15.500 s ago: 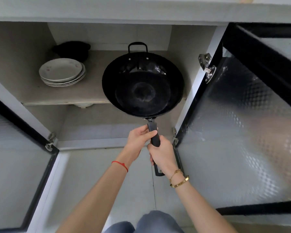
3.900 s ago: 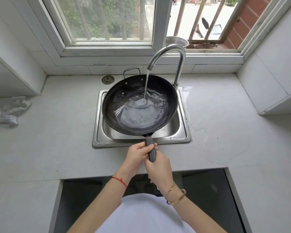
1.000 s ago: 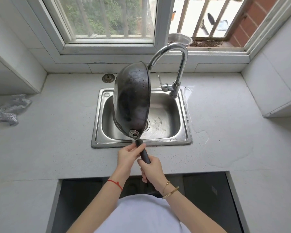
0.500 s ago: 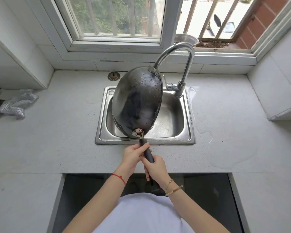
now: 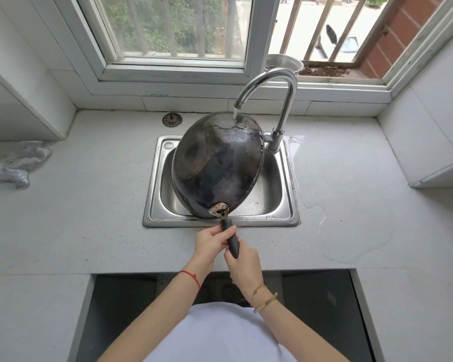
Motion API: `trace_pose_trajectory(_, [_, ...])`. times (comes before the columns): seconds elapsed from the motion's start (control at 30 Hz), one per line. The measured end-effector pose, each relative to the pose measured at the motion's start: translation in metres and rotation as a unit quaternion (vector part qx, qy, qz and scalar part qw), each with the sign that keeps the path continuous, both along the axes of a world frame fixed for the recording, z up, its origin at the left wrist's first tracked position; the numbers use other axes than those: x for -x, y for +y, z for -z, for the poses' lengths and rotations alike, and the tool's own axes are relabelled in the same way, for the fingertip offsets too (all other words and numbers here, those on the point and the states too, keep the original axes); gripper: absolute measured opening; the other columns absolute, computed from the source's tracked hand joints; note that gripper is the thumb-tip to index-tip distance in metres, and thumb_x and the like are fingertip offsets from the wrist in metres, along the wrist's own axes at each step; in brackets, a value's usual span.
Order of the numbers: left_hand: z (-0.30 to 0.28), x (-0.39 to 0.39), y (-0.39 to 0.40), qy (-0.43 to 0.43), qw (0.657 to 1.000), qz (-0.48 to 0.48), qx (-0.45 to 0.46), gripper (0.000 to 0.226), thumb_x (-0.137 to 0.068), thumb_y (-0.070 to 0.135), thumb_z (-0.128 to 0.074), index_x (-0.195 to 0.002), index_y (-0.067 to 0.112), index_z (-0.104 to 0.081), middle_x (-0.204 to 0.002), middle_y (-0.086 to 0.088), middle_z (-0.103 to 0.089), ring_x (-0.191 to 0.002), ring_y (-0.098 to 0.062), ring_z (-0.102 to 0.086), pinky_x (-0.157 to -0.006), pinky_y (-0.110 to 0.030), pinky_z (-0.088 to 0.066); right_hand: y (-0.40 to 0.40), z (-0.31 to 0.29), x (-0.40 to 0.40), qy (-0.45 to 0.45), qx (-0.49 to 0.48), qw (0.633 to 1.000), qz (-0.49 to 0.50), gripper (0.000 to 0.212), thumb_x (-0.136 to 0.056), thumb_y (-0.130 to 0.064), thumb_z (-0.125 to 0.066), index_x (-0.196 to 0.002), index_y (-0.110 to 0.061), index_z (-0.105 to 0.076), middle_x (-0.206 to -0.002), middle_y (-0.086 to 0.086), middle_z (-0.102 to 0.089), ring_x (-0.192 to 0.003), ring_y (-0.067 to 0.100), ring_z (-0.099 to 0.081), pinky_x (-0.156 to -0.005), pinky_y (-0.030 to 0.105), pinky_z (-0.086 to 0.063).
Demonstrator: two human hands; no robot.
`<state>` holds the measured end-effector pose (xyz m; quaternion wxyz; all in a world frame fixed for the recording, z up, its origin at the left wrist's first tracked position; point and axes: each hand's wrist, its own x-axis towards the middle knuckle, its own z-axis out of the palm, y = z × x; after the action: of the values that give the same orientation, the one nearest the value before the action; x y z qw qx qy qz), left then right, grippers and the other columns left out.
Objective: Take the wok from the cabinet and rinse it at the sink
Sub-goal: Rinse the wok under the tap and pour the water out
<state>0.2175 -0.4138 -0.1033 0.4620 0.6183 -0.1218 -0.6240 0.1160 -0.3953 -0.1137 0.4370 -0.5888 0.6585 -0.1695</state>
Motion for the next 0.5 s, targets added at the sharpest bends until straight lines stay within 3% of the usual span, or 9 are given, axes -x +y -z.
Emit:
trace_pose_trajectory(0.2, [0.003, 0.004, -0.002, -0.039, 0.999, 0.005, -0.008, 0.029, -0.082, 0.014, -0.078, -0.107, 0.0, -0.073, -0.094, -0.015, -0.076, -0.091, -0.026, -0.073, -0.084, -0.035, -0.059, 0.0, 0.003, 0.005, -0.056, -0.015, 0.998, 0.011, 0.002, -0.096, -0.023, -0.058, -0.098, -0.023, -0.058, -0.072, -0.003, -0.061, -0.065, 0.016, -0.063, -0.06, 0.036, -0.061])
trace_pose_trajectory(0.33, [0.004, 0.005, -0.003, -0.068, 0.997, 0.013, -0.017, 0.027, -0.081, 0.016, -0.079, -0.105, 0.004, -0.075, -0.095, -0.01, -0.077, -0.093, -0.024, -0.073, -0.087, -0.036, -0.059, -0.001, 0.006, 0.006, -0.08, -0.023, 0.996, 0.011, 0.003, -0.097, -0.025, -0.057, -0.097, -0.023, -0.059, -0.071, 0.002, -0.062, -0.058, 0.015, -0.061, -0.051, 0.027, -0.057])
trace_pose_trajectory(0.5, [0.001, 0.002, -0.012, -0.092, 0.996, 0.016, -0.016, 0.025, -0.079, 0.02, -0.081, -0.101, 0.01, -0.076, -0.095, -0.007, -0.077, -0.096, -0.022, -0.072, -0.09, -0.038, -0.058, -0.009, 0.006, 0.0, -0.097, -0.019, 0.995, 0.016, 0.01, -0.098, -0.026, -0.057, -0.089, -0.023, -0.06, -0.069, 0.012, -0.064, -0.051, 0.018, -0.06, -0.047, 0.03, -0.055])
